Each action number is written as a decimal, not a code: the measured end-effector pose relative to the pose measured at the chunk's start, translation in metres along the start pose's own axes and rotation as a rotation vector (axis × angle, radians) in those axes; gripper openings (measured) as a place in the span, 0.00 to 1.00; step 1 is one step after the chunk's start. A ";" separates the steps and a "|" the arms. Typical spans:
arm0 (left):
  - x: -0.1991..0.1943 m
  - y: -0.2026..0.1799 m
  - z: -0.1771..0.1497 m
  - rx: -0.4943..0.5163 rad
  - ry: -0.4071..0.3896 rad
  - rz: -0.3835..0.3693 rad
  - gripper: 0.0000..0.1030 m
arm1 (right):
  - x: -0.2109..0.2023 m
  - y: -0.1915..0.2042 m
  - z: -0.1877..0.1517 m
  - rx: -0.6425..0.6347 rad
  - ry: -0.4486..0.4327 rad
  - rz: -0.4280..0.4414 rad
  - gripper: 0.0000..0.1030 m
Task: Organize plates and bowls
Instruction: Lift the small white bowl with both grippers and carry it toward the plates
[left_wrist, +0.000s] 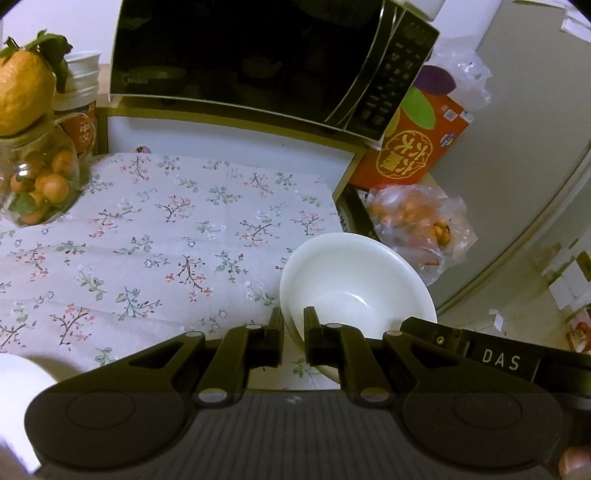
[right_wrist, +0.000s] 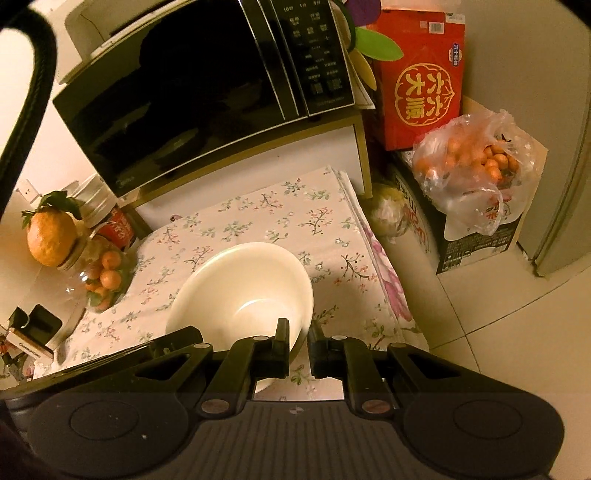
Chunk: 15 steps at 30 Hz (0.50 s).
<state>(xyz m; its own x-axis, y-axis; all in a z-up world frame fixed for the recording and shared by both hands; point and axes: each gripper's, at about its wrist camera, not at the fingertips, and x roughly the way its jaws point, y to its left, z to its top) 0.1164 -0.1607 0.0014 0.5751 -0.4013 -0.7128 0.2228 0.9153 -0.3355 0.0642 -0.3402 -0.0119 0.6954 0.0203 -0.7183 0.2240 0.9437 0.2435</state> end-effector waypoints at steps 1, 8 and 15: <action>-0.003 0.000 -0.001 0.002 -0.004 0.000 0.09 | -0.003 0.000 -0.002 0.003 -0.003 0.002 0.09; -0.024 0.001 -0.010 0.005 -0.036 -0.004 0.09 | -0.017 0.002 -0.009 -0.005 -0.027 0.026 0.09; -0.046 0.007 -0.020 -0.005 -0.068 -0.012 0.09 | -0.028 0.011 -0.017 -0.040 -0.046 0.057 0.09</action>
<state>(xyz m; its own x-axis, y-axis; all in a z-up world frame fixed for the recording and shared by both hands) 0.0760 -0.1362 0.0198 0.6250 -0.4087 -0.6651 0.2258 0.9102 -0.3471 0.0354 -0.3246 0.0001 0.7372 0.0603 -0.6730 0.1563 0.9538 0.2566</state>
